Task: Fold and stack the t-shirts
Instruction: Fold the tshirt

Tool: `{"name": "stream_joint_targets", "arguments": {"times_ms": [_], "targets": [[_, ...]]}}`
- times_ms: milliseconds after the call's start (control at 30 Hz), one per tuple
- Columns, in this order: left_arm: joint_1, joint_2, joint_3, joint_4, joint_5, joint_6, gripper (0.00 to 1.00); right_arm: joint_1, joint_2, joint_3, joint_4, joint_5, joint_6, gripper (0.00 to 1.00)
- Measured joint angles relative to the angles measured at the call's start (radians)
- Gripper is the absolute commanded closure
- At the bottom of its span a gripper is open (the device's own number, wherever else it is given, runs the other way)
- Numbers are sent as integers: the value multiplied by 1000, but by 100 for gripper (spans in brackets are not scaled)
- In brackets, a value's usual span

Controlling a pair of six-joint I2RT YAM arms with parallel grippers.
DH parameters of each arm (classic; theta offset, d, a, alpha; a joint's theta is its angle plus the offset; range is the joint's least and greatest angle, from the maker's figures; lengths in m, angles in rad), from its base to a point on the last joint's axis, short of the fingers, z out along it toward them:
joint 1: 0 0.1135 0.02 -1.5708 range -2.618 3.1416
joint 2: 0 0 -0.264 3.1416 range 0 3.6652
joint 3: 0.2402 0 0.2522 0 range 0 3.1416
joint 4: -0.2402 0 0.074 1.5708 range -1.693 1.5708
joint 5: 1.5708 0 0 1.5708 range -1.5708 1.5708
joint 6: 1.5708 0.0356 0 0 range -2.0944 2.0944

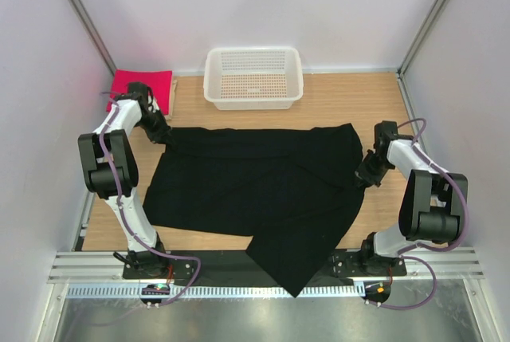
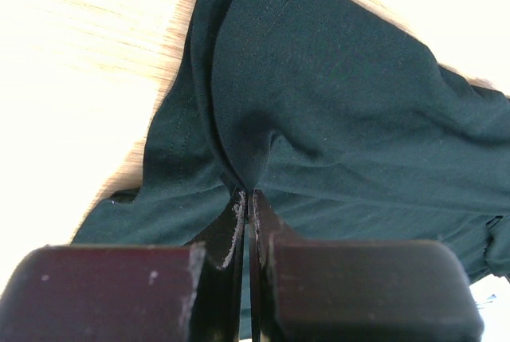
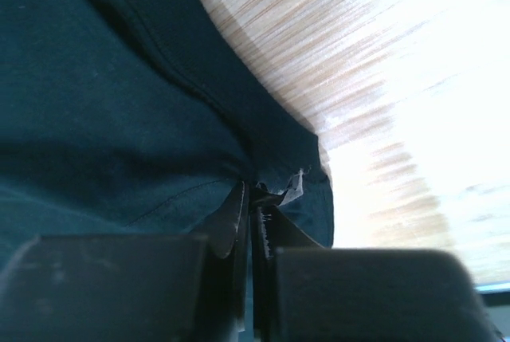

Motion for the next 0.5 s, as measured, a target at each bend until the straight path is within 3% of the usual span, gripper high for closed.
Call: {"name": "stream_joint_targets", "arguments": {"times_ms": [500], "targets": [[0,0,80,-90,-44,0,100,0,-92,257,-210,31,19,99]]}}
